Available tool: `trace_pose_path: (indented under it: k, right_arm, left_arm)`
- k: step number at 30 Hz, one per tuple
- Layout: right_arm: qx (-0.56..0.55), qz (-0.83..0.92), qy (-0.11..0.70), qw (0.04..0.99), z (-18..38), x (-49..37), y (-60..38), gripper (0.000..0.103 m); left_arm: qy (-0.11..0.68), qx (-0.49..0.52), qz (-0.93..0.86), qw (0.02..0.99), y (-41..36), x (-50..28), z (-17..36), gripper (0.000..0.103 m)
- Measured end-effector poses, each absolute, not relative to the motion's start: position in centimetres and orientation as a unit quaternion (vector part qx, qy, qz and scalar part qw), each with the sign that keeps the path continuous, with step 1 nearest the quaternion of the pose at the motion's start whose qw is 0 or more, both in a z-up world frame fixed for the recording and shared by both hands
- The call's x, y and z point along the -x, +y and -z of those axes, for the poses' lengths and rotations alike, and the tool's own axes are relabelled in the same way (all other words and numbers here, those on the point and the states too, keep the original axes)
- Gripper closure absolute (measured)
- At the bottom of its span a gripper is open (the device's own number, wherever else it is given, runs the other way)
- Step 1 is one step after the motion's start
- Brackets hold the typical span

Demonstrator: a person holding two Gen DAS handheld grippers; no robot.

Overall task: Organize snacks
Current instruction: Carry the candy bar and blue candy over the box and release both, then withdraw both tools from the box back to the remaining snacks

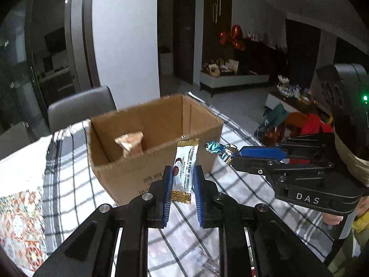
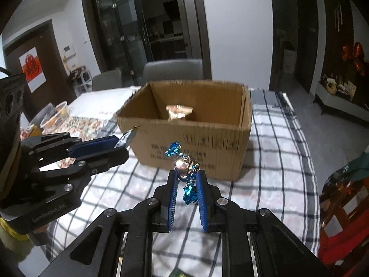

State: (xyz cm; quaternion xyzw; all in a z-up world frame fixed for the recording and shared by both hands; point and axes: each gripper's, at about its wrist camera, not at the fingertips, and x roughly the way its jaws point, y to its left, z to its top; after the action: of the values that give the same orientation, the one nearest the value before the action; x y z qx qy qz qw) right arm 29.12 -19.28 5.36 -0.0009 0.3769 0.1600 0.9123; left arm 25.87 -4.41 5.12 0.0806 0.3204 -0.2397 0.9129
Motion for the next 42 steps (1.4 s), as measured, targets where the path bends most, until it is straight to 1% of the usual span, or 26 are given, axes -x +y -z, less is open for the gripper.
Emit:
trace_pose_path:
  k: [5, 11, 20, 27, 28, 29, 30, 31, 32, 36, 42]
  right_arm:
    - [0.004, -0.150, 0.351, 0.924, -7.4, -30.1, -19.2, 0.085]
    - [0.004, -0.143, 0.337, 0.930, -8.6, -31.8, -19.0, 0.085]
    - [-0.017, -0.136, 0.338, 0.931, -8.6, -35.6, -19.2, 0.085]
    - [-0.004, -0.121, 0.349, 0.929, -7.6, -38.1, -18.5, 0.085]
    - [-0.003, -0.120, 0.354, 0.928, -7.4, -38.4, -18.4, 0.084]
    - [-0.004, -0.116, 0.362, 0.925, -7.1, -38.7, -18.4, 0.078]
    - [-0.005, -0.109, 0.367, 0.924, -6.9, -38.8, -18.6, 0.071]
    - [-0.006, -0.105, 0.365, 0.925, -6.9, -38.7, -18.8, 0.061]
    - [-0.004, -0.105, 0.359, 0.927, -6.8, -38.3, -18.9, 0.060]
    - [0.010, -0.105, 0.356, 0.929, -6.3, -36.4, -18.9, 0.060]
    - [0.024, -0.130, 0.345, 0.929, -6.4, -32.2, -18.5, 0.060]
  left_arm:
    - [0.307, -0.083, 0.230, 0.920, -4.0, -26.8, -6.4, 0.084]
    - [0.303, -0.080, 0.215, 0.925, -3.7, -29.1, -7.0, 0.084]
    - [0.315, -0.083, 0.186, 0.927, -3.7, -33.3, -6.9, 0.084]
    - [0.332, -0.085, 0.167, 0.925, -3.8, -36.1, -6.1, 0.084]
    - [0.332, -0.087, 0.160, 0.925, -3.8, -36.4, -6.0, 0.082]
    - [0.333, -0.091, 0.154, 0.926, -3.8, -36.6, -5.9, 0.074]
    - [0.334, -0.092, 0.147, 0.926, -3.7, -36.6, -5.9, 0.059]
    - [0.332, -0.087, 0.145, 0.928, -3.5, -36.3, -5.8, 0.053]
    - [0.331, -0.083, 0.144, 0.929, -3.2, -36.0, -5.8, 0.050]
    - [0.338, -0.073, 0.133, 0.929, -2.4, -33.9, -5.6, 0.050]
    - [0.329, -0.065, 0.134, 0.933, -2.4, -28.5, -5.8, 0.049]
